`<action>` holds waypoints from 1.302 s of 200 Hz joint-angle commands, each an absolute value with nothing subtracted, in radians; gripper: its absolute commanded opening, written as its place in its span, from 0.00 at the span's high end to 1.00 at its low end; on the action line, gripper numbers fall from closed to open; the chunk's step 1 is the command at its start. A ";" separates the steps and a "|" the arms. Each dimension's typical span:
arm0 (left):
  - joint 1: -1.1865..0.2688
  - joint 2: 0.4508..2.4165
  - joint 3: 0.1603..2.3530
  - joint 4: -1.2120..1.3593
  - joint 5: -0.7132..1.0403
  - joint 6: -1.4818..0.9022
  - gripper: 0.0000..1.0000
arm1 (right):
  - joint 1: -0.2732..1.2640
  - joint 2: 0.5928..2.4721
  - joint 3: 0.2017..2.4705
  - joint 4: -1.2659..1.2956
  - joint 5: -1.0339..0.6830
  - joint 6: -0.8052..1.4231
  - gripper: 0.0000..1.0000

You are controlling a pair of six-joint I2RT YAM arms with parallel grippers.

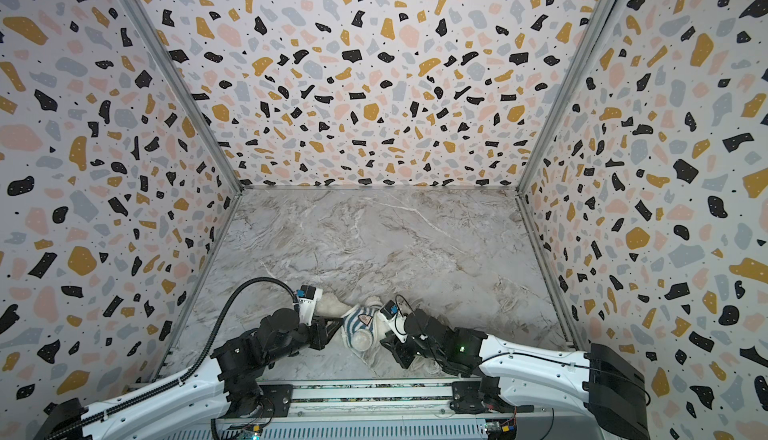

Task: Dress the teddy bear

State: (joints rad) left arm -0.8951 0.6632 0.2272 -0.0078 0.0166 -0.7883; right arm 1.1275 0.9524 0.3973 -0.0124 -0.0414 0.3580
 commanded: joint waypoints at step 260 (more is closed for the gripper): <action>-0.911 1.071 0.568 0.147 0.001 -0.647 0.61 | 0.610 0.937 0.490 -0.017 -0.206 0.331 0.67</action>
